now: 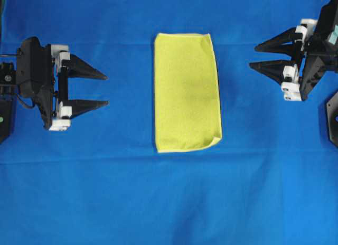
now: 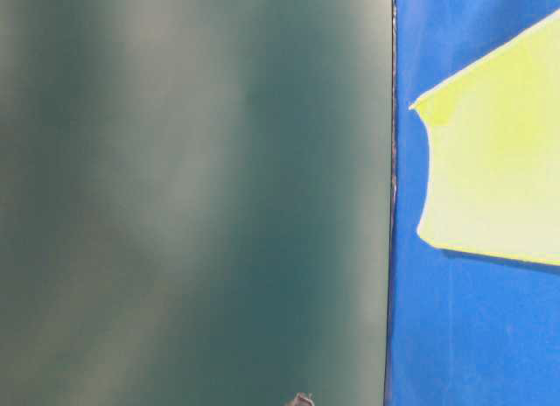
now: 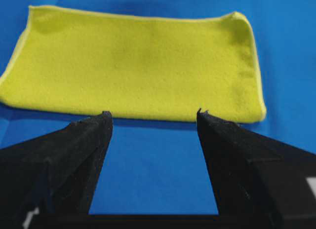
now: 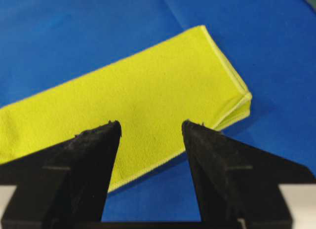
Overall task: Fold the yellow towel.
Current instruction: 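Release the towel strip and pull both grippers back outward, then grasp the strip's top corners with both grippers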
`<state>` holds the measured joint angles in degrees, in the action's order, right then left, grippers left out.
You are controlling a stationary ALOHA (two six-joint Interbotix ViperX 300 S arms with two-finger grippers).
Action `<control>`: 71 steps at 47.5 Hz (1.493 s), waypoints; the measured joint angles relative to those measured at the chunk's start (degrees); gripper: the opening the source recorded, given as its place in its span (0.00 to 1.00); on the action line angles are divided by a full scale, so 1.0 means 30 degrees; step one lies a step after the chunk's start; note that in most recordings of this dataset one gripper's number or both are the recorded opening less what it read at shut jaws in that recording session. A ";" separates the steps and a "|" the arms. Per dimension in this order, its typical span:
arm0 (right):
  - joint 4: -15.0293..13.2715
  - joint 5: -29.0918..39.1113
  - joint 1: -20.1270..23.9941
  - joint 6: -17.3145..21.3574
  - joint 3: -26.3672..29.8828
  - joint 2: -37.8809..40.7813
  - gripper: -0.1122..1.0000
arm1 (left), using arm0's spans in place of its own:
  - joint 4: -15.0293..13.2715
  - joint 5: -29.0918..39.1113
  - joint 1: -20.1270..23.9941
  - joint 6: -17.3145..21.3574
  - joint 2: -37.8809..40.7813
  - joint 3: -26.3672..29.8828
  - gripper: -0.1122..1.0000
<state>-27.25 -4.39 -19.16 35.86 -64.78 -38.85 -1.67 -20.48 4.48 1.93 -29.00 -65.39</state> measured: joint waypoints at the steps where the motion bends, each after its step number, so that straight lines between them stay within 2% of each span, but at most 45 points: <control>1: 0.0000 0.0000 0.0000 0.0000 0.0000 -0.0029 0.62 | -0.0029 0.0000 -0.0029 -0.0029 0.0000 0.0000 0.70; 20: 0.0000 0.0000 0.0000 0.0000 0.0146 0.0029 0.62 | -0.0029 -0.0234 0.0029 0.0000 0.0088 0.0059 0.70; 27: 0.0000 0.0000 -0.0146 0.0000 0.0732 0.0674 0.62 | 0.0000 -0.0352 0.0117 0.0117 0.0732 0.0674 0.70; 30: 0.0000 0.0059 -0.0439 0.0000 0.1289 0.1436 0.62 | 0.0000 -0.0352 0.0410 0.0205 0.1377 0.1260 0.69; 37: -0.0088 0.0762 -0.1553 -0.0322 0.2783 0.4102 0.62 | 0.0000 -0.0088 0.2109 0.0293 0.3867 0.3311 0.69; 46: -0.1201 0.1670 -0.2637 -0.0498 0.5156 0.8379 0.62 | 0.0000 0.0527 0.3926 0.0322 0.7324 0.5889 0.69; 54: -0.1611 0.1729 -0.2842 -0.0527 0.6855 1.1455 0.62 | 0.0000 0.0586 0.5127 0.0439 1.0400 0.7617 0.69; 71: -0.1670 0.1143 -0.3750 -0.0527 0.8203 1.5791 0.62 | 0.0000 0.0176 0.6768 0.0381 1.5264 0.9932 0.69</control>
<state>-32.26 -0.97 -30.41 34.28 -40.17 8.53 -1.67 -19.95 24.79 3.08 16.79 -35.60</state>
